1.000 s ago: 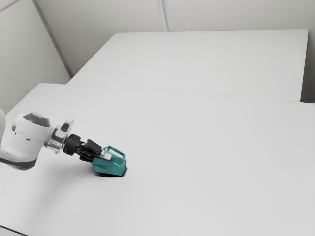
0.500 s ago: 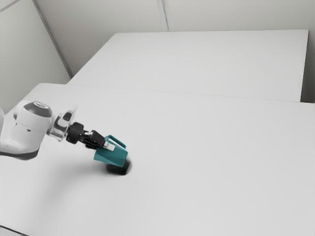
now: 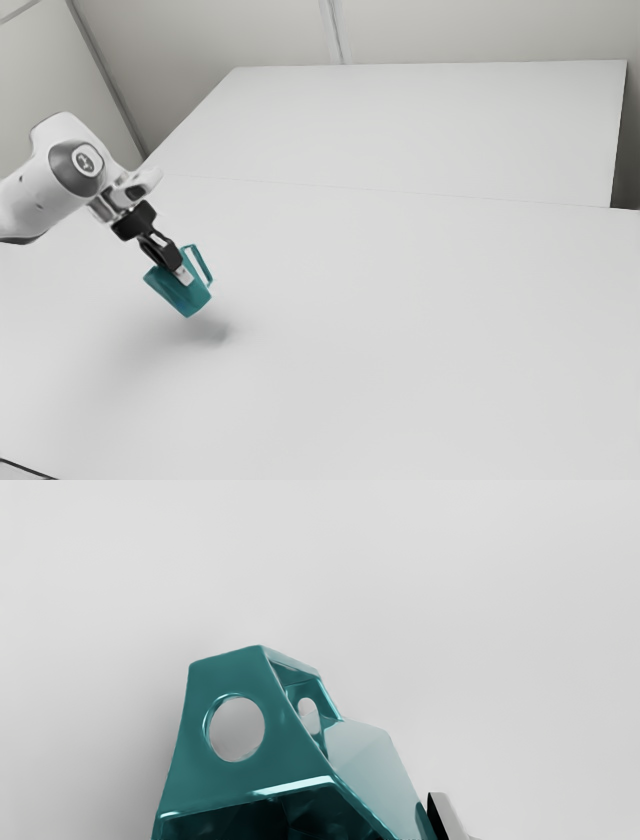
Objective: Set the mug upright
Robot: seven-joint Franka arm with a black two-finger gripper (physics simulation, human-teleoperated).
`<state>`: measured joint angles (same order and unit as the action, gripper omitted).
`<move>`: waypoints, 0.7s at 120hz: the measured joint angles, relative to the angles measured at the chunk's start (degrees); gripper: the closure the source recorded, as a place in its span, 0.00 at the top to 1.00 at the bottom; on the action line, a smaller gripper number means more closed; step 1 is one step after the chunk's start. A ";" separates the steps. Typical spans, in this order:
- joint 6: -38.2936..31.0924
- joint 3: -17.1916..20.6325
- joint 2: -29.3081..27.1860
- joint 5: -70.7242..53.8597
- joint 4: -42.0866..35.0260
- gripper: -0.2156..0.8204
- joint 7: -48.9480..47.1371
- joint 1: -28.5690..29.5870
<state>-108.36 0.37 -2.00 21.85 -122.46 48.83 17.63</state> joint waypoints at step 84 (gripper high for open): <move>-6.34 -1.99 -0.42 -22.55 1.54 0.04 -20.89 -11.26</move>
<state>-114.70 -1.62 -2.42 -0.70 -120.91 27.94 6.37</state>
